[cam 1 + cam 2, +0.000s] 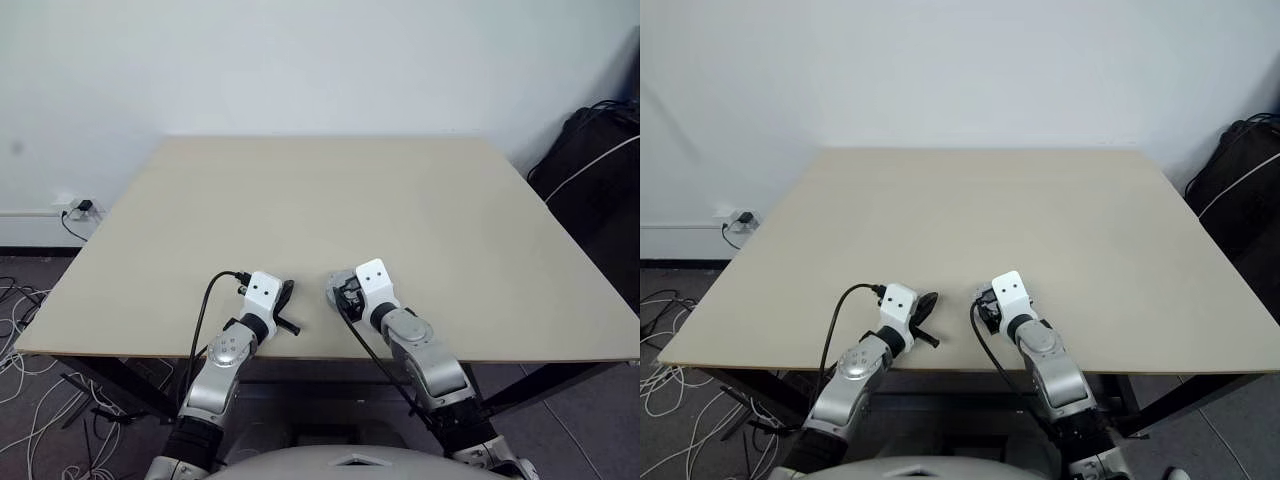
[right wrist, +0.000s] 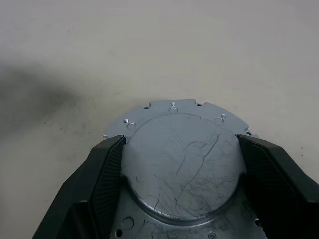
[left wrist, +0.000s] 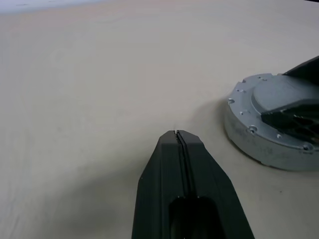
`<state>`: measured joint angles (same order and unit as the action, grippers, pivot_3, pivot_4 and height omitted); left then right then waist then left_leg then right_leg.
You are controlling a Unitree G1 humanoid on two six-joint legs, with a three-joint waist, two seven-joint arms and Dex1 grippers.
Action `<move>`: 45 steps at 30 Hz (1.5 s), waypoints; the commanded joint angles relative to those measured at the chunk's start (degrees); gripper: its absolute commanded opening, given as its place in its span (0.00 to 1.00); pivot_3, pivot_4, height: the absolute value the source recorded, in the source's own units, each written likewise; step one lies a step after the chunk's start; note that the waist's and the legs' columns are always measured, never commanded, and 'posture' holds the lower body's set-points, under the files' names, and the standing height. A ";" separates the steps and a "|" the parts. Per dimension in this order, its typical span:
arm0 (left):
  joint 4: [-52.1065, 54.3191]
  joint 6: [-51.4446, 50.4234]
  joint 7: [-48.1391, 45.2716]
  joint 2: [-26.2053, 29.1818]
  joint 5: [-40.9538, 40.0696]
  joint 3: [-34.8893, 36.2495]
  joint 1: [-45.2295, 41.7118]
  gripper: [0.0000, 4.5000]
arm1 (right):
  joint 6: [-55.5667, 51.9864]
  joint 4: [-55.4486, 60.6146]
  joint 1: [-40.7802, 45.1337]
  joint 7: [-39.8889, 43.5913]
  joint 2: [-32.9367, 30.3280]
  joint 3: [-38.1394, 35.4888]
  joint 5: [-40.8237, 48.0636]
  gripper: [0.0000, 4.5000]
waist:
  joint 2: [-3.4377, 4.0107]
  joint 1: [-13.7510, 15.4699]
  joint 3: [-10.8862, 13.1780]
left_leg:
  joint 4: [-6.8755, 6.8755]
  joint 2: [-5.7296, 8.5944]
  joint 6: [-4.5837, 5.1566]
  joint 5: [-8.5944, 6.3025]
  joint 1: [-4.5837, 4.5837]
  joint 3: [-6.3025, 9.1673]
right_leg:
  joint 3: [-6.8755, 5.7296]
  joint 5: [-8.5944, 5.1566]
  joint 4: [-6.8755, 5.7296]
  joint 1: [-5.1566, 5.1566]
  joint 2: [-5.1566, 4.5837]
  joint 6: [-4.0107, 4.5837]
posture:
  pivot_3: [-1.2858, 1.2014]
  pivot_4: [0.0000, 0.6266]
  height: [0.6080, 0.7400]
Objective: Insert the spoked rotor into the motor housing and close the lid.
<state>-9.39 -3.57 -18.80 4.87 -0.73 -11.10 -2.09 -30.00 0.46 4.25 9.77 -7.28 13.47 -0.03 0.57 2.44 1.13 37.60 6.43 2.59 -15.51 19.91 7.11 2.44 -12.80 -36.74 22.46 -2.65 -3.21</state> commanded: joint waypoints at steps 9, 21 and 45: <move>-17.89 -6.71 -11.52 -0.40 -5.44 2.11 -18.67 0.00 | -2.74 -2.83 -0.57 -0.20 -0.37 -0.94 -0.75 0.71 | -0.09 -0.37 0.03 | -0.02 0.01 0.00 0.00 -0.05 0.02 | -0.05 0.09 0.02 -0.02 0.05 -0.17 | 0.52 0.00 1.00; -30.60 -12.85 -21.12 -2.39 -8.99 3.64 -29.53 0.00 | -2.87 -1.92 -1.36 -0.42 -0.06 -0.97 -0.45 0.71 | -0.19 -0.68 0.10 | -0.07 0.02 -0.01 -0.01 0.01 0.15 | -0.09 0.09 0.14 0.00 0.04 -0.17 | 0.52 0.00 1.00; -32.70 -18.24 -24.24 -2.65 -4.50 0.13 -31.46 0.00 | -4.74 0.10 -1.96 -1.24 0.05 -1.31 -0.73 0.71 | -0.23 -0.64 0.12 | -0.18 0.02 -0.02 -0.02 0.03 0.24 | -0.09 0.09 0.29 -0.02 0.04 -0.19 | 0.52 0.00 1.00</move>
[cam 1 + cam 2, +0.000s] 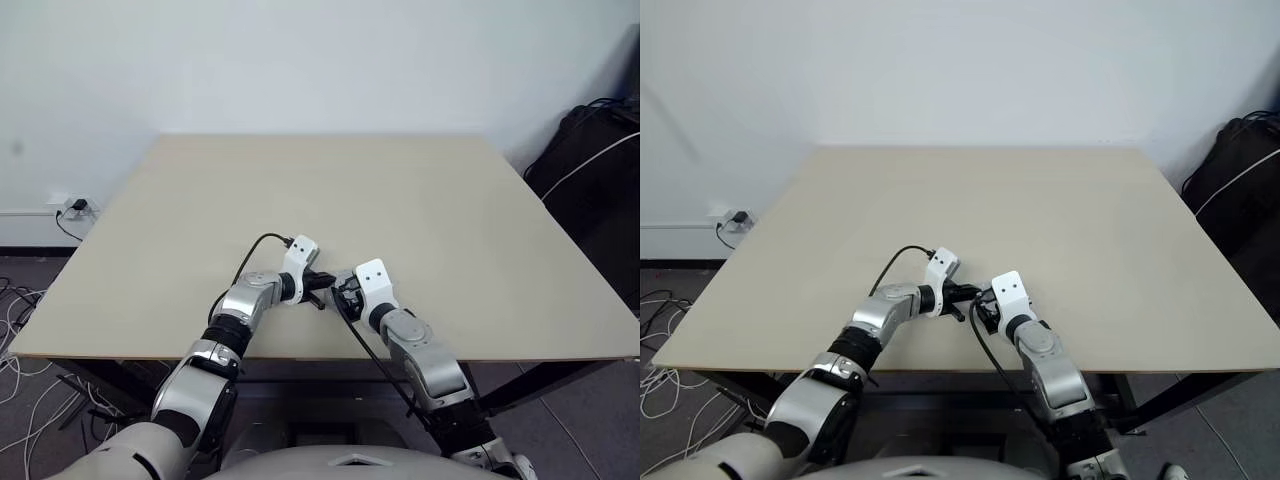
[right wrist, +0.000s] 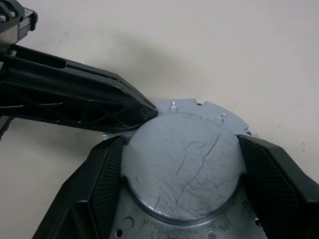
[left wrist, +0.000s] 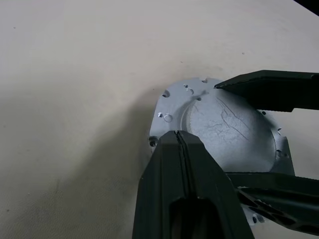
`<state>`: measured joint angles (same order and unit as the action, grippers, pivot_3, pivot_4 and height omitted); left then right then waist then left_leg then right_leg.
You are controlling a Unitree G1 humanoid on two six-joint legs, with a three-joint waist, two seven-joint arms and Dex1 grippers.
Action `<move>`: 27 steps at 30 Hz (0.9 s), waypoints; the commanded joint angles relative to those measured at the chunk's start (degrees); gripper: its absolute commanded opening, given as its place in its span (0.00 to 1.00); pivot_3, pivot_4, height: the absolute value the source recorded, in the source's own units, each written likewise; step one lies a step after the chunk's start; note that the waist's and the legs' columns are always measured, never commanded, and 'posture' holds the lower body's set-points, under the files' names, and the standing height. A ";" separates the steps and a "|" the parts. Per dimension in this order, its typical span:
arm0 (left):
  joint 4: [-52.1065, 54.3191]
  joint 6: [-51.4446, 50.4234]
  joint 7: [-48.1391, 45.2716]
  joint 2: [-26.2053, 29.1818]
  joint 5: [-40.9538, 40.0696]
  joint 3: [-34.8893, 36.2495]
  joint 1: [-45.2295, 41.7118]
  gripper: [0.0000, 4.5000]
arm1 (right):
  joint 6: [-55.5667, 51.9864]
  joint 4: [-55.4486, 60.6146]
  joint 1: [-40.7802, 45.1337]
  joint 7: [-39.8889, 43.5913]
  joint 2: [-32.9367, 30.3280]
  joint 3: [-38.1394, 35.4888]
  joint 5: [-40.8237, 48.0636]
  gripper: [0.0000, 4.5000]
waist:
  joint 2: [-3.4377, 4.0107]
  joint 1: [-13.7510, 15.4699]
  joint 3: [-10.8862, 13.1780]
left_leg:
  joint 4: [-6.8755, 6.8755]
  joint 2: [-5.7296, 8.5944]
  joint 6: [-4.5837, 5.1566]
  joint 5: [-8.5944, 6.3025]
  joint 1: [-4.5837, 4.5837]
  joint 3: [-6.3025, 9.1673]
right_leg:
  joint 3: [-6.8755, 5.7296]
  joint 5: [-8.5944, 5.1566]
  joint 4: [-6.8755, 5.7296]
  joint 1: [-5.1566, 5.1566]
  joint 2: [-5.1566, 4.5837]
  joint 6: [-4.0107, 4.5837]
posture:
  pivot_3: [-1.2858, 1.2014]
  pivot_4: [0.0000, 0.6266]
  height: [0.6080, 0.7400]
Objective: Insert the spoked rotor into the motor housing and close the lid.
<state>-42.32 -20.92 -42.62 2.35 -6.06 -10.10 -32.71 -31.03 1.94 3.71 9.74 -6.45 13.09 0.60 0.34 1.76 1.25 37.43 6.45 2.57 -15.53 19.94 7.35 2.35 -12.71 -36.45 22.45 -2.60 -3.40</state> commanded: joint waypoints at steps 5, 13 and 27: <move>0.52 -1.02 -0.57 0.01 0.99 -1.07 -0.51 0.00 | -4.74 1.13 -3.34 -2.06 -1.56 -1.96 -1.45 0.94 | 0.00 0.34 -0.05 | -0.18 0.01 0.00 0.00 0.00 0.07 | -0.02 0.00 0.22 -0.02 0.01 -0.02 | 0.52 0.00 1.00; 1.33 -1.39 -0.88 0.45 1.06 -1.21 0.42 0.00 | -6.05 8.75 -8.96 -0.92 -4.14 -3.15 -0.64 1.00 | 0.01 0.63 -0.09 | -0.30 0.07 0.10 -0.06 0.05 0.10 | 0.00 -0.03 0.46 -0.04 -0.02 -0.13 | 0.52 0.00 1.00; 1.95 -1.65 -1.37 0.75 1.30 -1.78 1.43 0.00 | -2.67 20.14 -12.59 6.53 3.19 -15.74 21.38 1.00 | -0.07 0.08 0.05 | -0.30 0.02 0.12 -0.12 0.13 0.13 | 0.00 -0.06 0.50 0.01 -0.02 -0.20 | 0.52 0.00 1.00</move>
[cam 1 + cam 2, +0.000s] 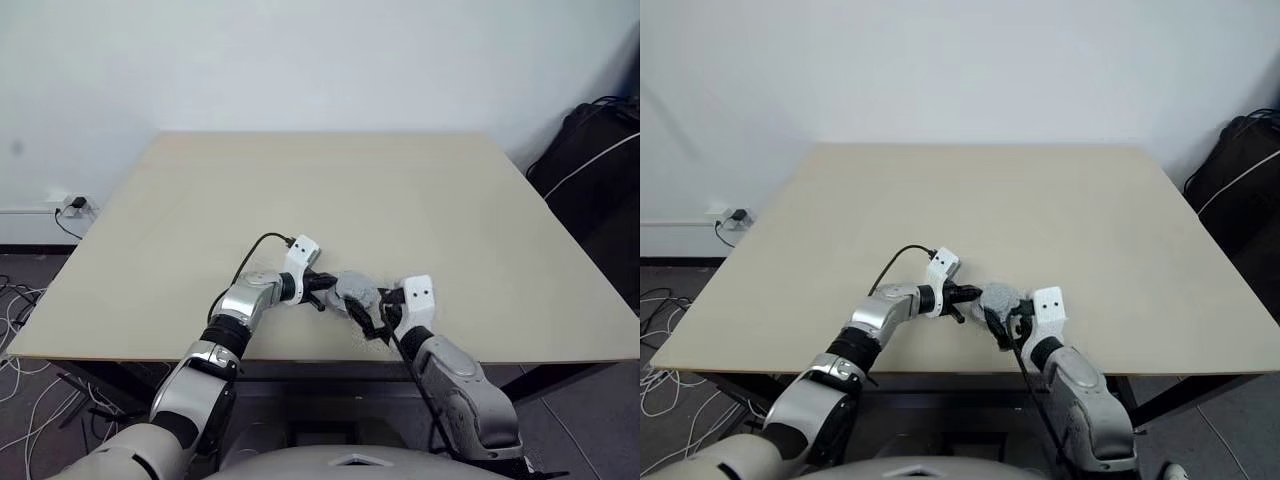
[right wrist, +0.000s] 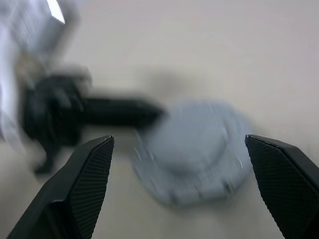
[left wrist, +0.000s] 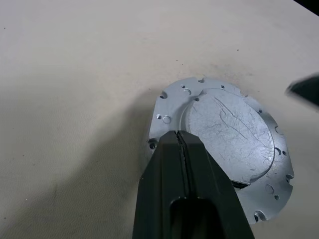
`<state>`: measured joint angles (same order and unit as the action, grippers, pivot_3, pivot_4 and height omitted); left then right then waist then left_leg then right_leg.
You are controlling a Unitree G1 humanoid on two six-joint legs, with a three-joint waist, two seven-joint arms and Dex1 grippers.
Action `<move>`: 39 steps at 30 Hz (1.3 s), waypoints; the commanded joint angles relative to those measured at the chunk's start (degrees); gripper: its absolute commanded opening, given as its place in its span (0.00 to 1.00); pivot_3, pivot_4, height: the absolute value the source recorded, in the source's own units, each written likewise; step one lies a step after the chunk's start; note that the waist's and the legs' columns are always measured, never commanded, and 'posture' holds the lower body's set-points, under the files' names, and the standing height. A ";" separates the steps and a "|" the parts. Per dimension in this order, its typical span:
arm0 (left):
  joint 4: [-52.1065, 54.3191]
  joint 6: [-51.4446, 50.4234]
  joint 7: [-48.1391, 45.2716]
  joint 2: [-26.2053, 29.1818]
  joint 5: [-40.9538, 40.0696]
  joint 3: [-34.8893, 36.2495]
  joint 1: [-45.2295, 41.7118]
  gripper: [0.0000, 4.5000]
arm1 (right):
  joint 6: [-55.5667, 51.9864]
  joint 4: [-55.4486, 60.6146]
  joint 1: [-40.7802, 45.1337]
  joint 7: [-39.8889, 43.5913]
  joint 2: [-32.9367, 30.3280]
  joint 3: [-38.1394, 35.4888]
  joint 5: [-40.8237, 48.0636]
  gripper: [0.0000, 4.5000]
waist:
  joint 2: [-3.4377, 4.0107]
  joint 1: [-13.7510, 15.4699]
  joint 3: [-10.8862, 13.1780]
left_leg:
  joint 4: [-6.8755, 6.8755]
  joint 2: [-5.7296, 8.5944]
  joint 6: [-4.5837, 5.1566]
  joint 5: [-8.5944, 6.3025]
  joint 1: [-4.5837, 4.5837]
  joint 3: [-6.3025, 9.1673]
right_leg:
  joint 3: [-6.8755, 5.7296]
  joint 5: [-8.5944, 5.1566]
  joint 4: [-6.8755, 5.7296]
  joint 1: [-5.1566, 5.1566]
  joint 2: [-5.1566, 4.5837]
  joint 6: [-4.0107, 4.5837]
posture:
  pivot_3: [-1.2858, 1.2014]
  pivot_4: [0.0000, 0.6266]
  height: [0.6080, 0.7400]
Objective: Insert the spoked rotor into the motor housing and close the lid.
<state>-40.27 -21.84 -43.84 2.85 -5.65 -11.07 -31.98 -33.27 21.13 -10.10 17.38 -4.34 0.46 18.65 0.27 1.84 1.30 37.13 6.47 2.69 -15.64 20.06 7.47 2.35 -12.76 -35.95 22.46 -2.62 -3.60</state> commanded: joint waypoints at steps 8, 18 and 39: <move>0.10 -0.84 -0.29 0.14 0.90 -1.03 0.94 0.00 | -10.85 -6.30 6.06 -10.24 6.81 -11.43 9.54 1.00 | 0.07 0.10 -0.03 | -0.04 -0.01 0.02 -0.03 0.01 -0.02 | 0.04 0.00 -0.01 0.07 0.01 0.03 | 0.52 0.00 1.00; 0.62 -1.00 -0.33 0.43 1.01 -1.18 1.62 0.00 | -19.11 -11.19 8.48 -11.39 9.63 -17.03 19.10 1.00 | 0.14 -0.09 -0.08 | -0.05 0.00 0.03 -0.04 0.02 -0.03 | 0.07 0.00 -0.01 0.07 0.01 0.03 | 0.52 0.00 1.00; 2.55 -1.53 -0.38 0.96 0.93 -1.47 3.35 0.00 | -26.48 -17.12 9.95 -11.33 11.62 -18.95 33.57 1.00 | 0.24 -1.12 -0.27 | -0.06 -0.02 0.04 -0.08 -0.02 -0.05 | 0.13 -0.01 -0.01 0.06 0.02 0.04 | 0.52 0.00 1.00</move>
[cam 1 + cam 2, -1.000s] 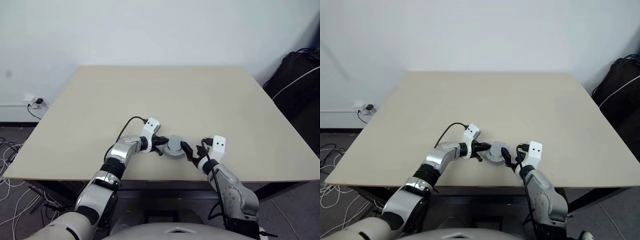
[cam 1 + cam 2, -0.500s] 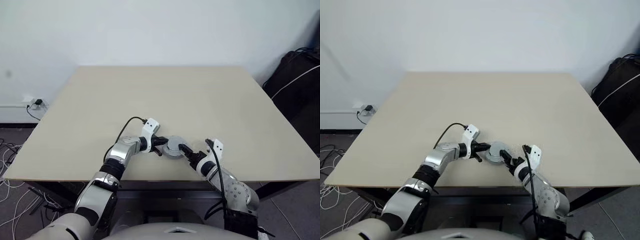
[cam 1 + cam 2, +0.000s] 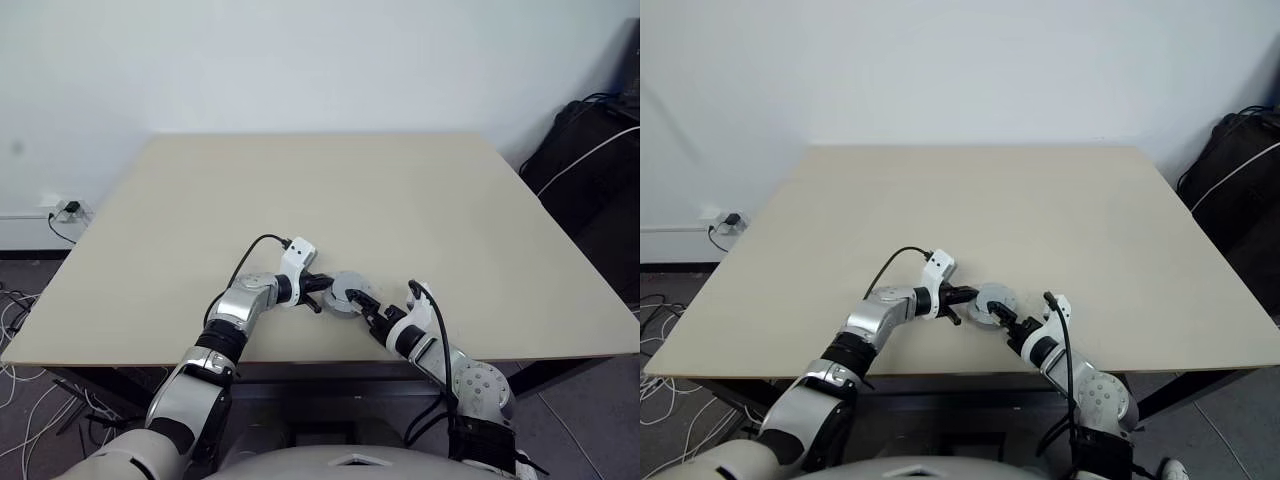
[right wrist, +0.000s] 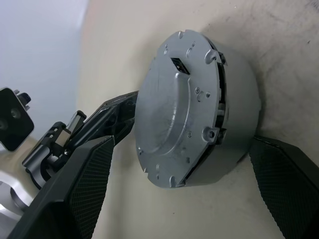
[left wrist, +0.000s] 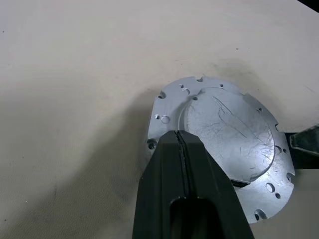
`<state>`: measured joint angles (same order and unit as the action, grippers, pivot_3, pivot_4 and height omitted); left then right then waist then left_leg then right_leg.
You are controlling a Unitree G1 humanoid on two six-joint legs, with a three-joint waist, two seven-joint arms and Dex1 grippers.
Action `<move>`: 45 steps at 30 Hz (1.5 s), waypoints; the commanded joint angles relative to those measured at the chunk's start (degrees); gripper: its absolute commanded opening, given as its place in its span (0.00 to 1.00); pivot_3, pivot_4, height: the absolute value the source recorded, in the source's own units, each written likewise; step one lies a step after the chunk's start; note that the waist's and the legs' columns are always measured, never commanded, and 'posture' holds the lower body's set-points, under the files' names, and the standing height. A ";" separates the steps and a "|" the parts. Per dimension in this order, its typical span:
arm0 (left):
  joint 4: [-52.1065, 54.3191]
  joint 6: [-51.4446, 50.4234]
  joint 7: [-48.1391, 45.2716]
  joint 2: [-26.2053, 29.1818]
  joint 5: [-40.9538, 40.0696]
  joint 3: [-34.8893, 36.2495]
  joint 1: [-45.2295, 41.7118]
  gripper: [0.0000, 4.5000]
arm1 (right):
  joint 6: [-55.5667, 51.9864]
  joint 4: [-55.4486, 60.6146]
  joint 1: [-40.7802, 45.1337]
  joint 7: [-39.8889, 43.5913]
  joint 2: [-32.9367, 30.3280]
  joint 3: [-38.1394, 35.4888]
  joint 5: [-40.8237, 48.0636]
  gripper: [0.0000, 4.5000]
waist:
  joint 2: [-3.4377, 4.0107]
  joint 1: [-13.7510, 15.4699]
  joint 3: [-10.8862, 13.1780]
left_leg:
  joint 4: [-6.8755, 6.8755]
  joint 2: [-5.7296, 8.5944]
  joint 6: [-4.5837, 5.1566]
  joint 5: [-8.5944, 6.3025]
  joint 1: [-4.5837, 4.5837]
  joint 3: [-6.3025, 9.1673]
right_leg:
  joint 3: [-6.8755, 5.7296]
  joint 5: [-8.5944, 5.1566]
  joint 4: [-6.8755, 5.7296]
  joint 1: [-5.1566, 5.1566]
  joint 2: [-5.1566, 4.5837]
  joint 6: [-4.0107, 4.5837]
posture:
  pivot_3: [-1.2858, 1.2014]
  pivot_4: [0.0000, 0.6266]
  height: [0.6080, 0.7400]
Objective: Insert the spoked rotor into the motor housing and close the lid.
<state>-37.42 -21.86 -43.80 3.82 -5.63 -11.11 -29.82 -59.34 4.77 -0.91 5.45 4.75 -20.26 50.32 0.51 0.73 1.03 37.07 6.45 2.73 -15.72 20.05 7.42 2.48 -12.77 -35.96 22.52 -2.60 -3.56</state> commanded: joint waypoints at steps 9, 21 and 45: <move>0.29 -1.85 -0.22 0.21 0.94 -1.53 1.68 0.00 | 5.14 -8.41 3.09 4.05 4.51 -3.75 10.40 1.00 | -0.02 -0.21 -0.02 | 0.02 -0.02 -0.01 0.00 -0.08 -0.07 | -0.01 0.01 -0.01 -0.07 0.01 -0.01 | 0.52 0.00 1.00; 0.85 -2.03 0.15 0.47 0.87 -1.25 2.08 0.00 | 5.88 -9.00 2.77 5.43 2.86 0.24 10.28 1.00 | 0.09 -0.21 0.02 | 0.00 0.01 0.08 -0.12 -0.01 -0.11 | 0.05 0.01 0.00 0.03 -0.01 0.01 | 0.52 0.00 1.00; 0.73 -1.88 0.23 0.37 0.97 -1.06 2.29 0.00 | 8.77 -8.55 2.30 1.90 2.32 3.71 4.33 0.39 | 0.19 -1.35 -0.22 | 0.06 -0.04 0.03 -0.10 -0.12 -0.14 | 0.06 0.00 -0.03 -0.08 0.00 -0.01 | 0.52 0.00 1.00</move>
<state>-35.69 -22.27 -42.63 5.21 -5.15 -10.41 -28.16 -50.37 -3.83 0.65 7.93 4.70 -18.48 54.90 0.71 -0.62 0.81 37.12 6.41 2.76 -15.82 19.92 7.29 2.54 -12.77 -35.99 22.44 -2.60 -3.56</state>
